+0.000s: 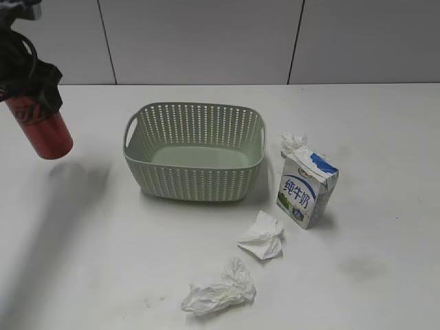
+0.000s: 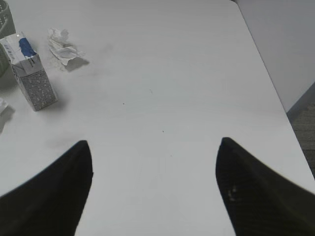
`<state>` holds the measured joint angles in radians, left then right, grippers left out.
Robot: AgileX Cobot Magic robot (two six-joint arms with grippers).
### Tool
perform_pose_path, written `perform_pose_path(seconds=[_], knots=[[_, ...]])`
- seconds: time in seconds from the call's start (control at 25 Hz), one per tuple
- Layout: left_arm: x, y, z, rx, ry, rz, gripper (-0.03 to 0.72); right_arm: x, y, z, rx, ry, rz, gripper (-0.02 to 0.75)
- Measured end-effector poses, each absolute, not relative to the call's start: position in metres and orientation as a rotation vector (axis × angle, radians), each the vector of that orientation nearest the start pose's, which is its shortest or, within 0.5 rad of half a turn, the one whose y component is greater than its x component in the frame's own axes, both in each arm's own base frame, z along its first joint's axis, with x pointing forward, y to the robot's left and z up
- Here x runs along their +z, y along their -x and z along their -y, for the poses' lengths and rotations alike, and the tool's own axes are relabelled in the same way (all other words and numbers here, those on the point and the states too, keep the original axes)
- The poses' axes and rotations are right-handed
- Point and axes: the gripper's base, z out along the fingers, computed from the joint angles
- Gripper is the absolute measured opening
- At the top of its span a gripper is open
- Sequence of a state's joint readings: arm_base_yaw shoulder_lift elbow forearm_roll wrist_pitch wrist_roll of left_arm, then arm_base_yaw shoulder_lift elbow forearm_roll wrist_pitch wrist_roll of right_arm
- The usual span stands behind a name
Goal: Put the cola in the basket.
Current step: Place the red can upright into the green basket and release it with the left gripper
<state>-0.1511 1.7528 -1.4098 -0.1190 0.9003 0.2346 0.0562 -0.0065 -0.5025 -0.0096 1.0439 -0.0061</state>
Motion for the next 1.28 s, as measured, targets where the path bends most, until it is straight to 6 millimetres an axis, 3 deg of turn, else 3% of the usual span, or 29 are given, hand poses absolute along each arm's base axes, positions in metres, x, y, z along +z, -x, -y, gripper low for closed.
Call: perform_pose_path(seconds=[0.2, 0.4, 0.56, 0.68, 0.88, 1.04, 1.28], knots=[[0.321, -0.369, 0.096, -0.079, -0.629, -2.57, 0.528, 0.279, 0.005, 0.001, 0.02, 0.062, -2.017, 0.591], [0.376, -0.363, 0.14, -0.183, -0.71, -2.379, 0.528, 0.279, 0.005, 0.001, 0.02, 0.062, -2.017, 0.591], [0.392, -0.355, 0.184, -0.247, -0.827, -2.291, 0.528, 0.279, 0.005, 0.001, 0.02, 0.062, -2.017, 0.591], [0.381, -0.351, 0.22, -0.284, -0.936, -2.288, 0.528, 0.279, 0.005, 0.001, 0.02, 0.062, -2.017, 0.591], [0.337, -0.346, 0.272, -0.324, -1.097, -2.352, 0.528, 0.279, 0.005, 0.001, 0.02, 0.062, -2.017, 0.591], [0.296, -0.353, 0.289, -0.316, -1.159, -2.436, 0.528, 0.279, 0.005, 0.001, 0.02, 0.062, -2.017, 0.591], [0.245, -0.368, 0.298, -0.268, -1.195, -2.523, 0.528, 0.279, 0.005, 0.001, 0.02, 0.062, -2.017, 0.591]])
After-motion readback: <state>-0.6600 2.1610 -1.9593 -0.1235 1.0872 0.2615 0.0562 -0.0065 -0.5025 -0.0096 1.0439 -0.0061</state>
